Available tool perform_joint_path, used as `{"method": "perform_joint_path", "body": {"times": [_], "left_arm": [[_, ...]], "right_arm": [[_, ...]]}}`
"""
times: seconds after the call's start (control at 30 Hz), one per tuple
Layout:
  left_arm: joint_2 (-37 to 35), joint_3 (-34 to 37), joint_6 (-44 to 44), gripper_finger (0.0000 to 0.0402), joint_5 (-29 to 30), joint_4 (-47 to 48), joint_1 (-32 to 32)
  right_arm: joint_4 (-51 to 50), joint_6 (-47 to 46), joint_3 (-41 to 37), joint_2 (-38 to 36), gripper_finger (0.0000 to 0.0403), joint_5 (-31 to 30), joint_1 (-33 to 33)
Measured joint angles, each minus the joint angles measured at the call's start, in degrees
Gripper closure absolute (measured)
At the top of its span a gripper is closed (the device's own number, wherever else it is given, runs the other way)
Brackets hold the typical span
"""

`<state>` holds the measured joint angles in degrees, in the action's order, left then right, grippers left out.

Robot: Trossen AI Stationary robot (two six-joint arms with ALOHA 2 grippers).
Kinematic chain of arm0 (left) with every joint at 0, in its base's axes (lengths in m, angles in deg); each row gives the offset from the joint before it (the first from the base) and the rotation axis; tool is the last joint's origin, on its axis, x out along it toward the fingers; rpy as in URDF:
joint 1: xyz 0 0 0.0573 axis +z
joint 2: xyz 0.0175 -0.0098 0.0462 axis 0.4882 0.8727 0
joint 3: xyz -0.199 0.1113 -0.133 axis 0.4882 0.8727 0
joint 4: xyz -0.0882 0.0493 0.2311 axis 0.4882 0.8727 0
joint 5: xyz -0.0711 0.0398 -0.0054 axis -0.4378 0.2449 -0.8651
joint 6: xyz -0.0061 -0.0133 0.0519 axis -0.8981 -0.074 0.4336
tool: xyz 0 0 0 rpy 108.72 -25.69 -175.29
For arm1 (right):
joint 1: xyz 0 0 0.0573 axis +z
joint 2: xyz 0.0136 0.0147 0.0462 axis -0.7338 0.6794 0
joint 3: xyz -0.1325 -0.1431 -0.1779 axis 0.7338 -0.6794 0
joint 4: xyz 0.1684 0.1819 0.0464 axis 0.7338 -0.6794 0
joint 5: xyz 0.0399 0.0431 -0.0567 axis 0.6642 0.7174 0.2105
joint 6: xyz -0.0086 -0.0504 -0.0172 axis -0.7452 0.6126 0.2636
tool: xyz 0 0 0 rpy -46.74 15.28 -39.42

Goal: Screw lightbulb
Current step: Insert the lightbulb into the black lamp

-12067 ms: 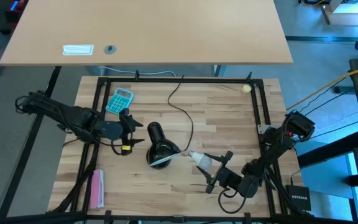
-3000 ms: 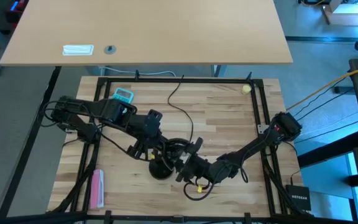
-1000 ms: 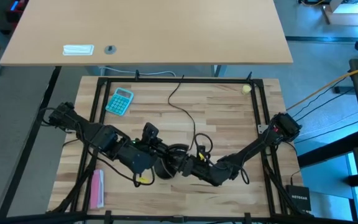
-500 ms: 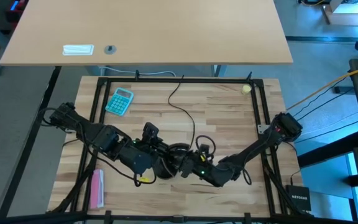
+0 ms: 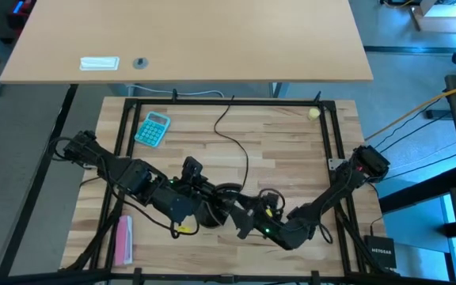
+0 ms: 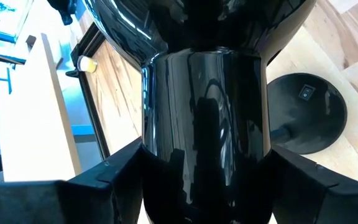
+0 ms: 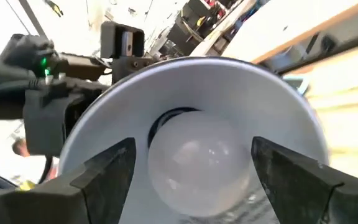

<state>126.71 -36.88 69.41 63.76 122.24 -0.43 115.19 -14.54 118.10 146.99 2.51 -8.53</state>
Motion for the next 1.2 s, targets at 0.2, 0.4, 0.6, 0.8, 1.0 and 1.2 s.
{"method": "perform_joint_path", "body": {"times": [0.2, 0.4, 0.6, 0.8, 1.0, 1.2], "left_arm": [[0.0, 0.1, 0.3, 0.0153, 0.0, 0.1, 0.0], [-0.1, 0.1, -0.2, 0.0153, 0.0, 0.3, 0.0], [-0.1, 0.1, -0.3, 0.0153, 0.1, 0.3, 0.0], [-0.1, 0.1, -0.4, 0.0153, 0.1, 0.3, 0.0], [-0.1, 0.1, -0.4, 0.0153, 0.1, -0.2, 0.1], [-0.1, 0.2, -0.2, 0.0153, 0.1, -0.7, 0.1]], "right_arm": [[0.0, 8.1, 0.0, 0.0, 0.0084, -4.7, 1.0], [-0.1, 19.0, 0.0, -0.6, 0.0084, -3.5, 2.5], [0.2, 40.1, 0.0, -2.0, 0.0084, -4.6, 5.2], [-0.3, 68.9, 0.7, -2.0, 0.0084, -2.2, 5.2], [-1.9, 89.8, 0.7, -2.0, 0.0084, -1.6, 5.2], [-12.3, 99.4, 0.7, -2.0, 0.0084, -2.1, 4.4]]}}
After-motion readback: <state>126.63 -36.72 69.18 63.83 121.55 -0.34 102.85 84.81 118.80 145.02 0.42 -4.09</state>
